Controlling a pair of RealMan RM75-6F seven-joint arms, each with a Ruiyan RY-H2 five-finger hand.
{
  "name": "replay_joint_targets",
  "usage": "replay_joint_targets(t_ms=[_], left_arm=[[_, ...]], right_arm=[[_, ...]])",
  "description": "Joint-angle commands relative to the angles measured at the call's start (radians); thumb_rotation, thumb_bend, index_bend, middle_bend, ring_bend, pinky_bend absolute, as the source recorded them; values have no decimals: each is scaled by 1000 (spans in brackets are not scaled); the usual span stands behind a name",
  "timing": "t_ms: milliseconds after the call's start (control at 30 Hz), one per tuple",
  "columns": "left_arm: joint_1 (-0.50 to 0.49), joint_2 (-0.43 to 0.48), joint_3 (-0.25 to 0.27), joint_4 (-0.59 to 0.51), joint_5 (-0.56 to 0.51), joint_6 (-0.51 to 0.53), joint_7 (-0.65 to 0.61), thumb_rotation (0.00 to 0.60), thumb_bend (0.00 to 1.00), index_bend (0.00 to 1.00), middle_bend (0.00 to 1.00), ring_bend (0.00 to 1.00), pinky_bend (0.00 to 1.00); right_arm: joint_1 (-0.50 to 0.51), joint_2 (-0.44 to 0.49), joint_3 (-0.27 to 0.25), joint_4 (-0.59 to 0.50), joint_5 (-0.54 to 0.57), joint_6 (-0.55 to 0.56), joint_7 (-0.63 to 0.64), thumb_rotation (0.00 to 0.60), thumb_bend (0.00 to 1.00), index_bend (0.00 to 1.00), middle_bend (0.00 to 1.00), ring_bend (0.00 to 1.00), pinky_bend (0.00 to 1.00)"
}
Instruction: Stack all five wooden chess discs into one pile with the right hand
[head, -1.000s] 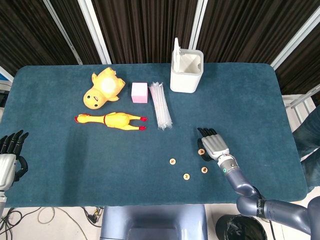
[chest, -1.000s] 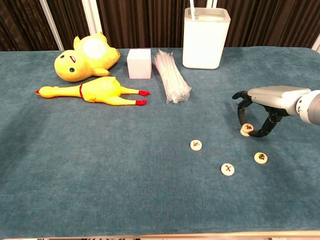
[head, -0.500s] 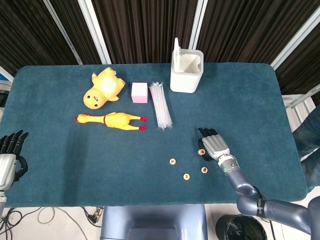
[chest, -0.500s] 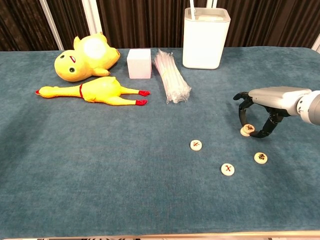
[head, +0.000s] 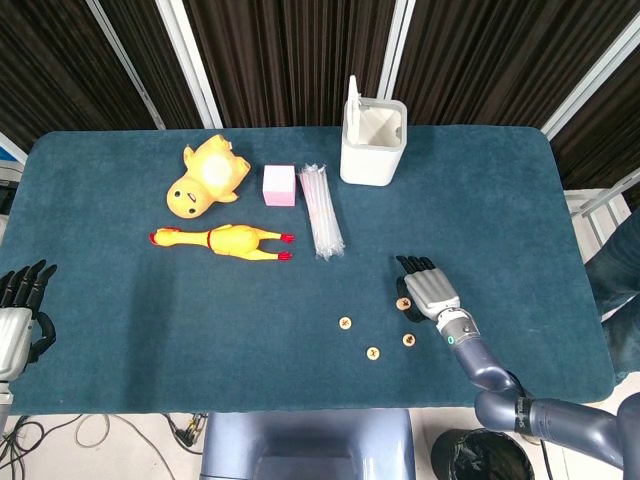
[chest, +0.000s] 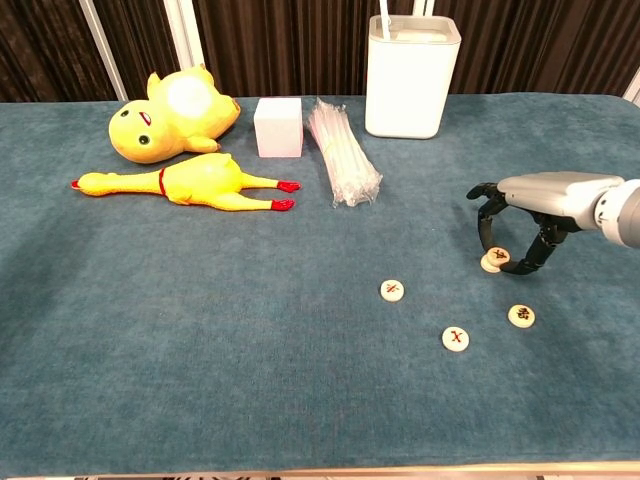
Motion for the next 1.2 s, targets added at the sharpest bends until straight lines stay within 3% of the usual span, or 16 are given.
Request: replay_joint_targets(t_ms=[33, 933, 1200], left_arm=[[0, 0, 0, 0, 0, 0, 0, 600, 824, 74, 0, 0, 50], [-1, -1, -1, 1, -2, -2, 1, 600, 824, 74, 0, 0, 46], [-1, -1, -1, 1, -2, -1, 3, 600, 824, 74, 0, 0, 46]], right_arm=[[1, 0, 1, 0, 1, 0, 0, 600, 380, 500, 0, 2, 89], [5, 5, 1, -8, -1, -2, 2, 600, 384, 476, 0, 2, 89], [-6, 39, 0, -43, -8, 14, 5, 600, 384, 315, 0, 0, 89]])
